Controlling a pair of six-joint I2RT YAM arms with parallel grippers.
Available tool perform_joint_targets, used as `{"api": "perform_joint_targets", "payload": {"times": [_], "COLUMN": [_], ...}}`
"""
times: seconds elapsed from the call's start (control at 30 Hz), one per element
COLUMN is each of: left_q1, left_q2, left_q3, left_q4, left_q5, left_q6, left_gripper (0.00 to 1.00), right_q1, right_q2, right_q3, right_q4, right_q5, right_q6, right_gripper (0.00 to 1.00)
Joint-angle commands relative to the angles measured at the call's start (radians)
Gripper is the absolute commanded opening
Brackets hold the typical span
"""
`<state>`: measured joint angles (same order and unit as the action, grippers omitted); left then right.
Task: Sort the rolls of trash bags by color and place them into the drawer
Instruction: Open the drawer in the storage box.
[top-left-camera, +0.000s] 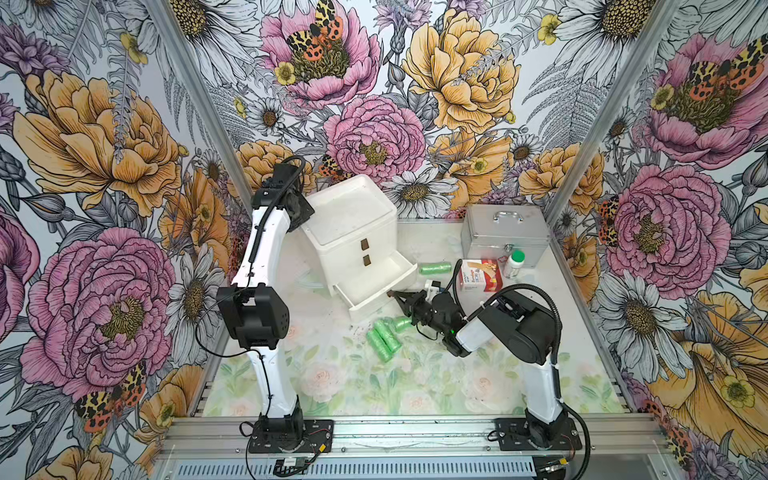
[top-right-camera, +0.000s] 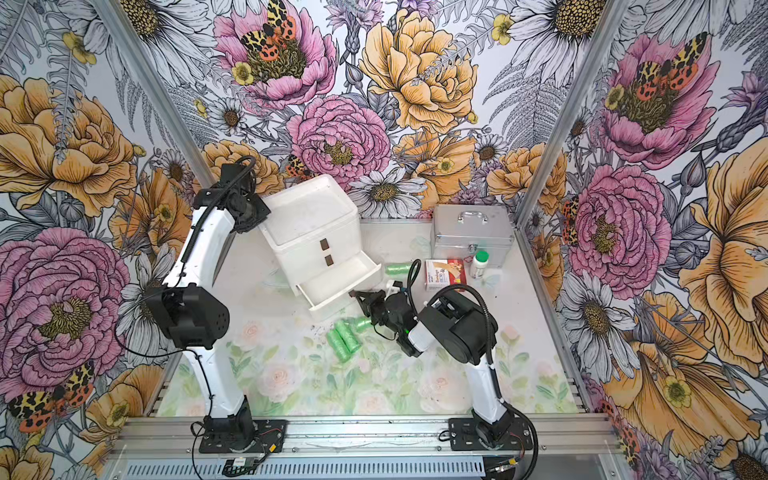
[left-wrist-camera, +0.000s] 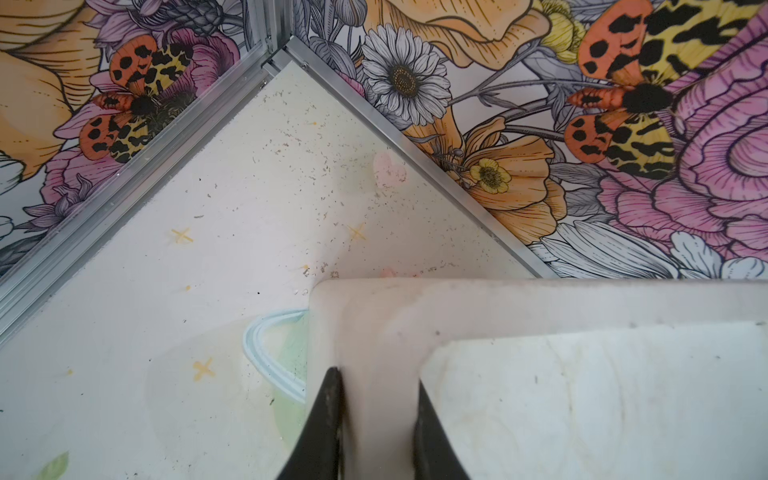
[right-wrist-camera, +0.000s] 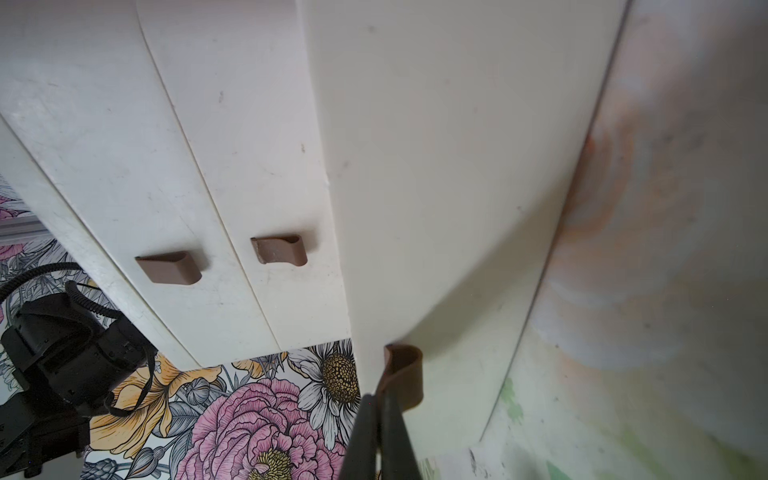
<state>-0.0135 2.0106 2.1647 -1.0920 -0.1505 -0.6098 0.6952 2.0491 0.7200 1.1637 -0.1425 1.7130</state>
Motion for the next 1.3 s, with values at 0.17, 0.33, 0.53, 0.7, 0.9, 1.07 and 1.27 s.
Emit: {"api": "perform_joint_targets", "payload": {"times": [0.17, 0.33, 0.53, 0.7, 0.9, 1.07, 1.27], "left_q1": [-0.034, -0.034, -0.033, -0.043, -0.057, -0.068, -0.067], "left_q2": [0.093, 0.092, 0.082, 0.070, 0.080, 0.100, 0.126], "left_q3": [-0.082, -0.081, -0.089, -0.091, -0.073, -0.055, -0.025], "left_q4": [-0.060, -0.061, -0.061, -0.059, -0.059, -0.059, -0.060], "left_q5": [0.340, 0.338, 0.311, 0.277, 0.272, 0.271, 0.276], "left_q6": [-0.163, -0.166, -0.191, -0.217, -0.231, -0.238, -0.240], "left_gripper": [0.00, 0.00, 0.00, 0.00, 0.00, 0.00, 0.00], "right_q1": [0.010, 0.013, 0.030, 0.054, 0.076, 0.092, 0.128], "right_q2": [-0.084, -0.098, -0.103, -0.092, -0.063, -0.053, -0.045], "right_q3": [-0.079, -0.118, -0.136, -0.122, -0.072, -0.034, -0.016], "right_q4": [0.054, 0.055, 0.054, 0.050, 0.048, 0.020, 0.001], "right_q5": [0.024, 0.028, 0.028, 0.041, 0.032, 0.022, 0.014], "right_q6": [0.003, 0.008, 0.014, 0.017, 0.023, 0.021, 0.018], "right_gripper": [0.00, 0.00, 0.00, 0.00, 0.00, 0.00, 0.00]}}
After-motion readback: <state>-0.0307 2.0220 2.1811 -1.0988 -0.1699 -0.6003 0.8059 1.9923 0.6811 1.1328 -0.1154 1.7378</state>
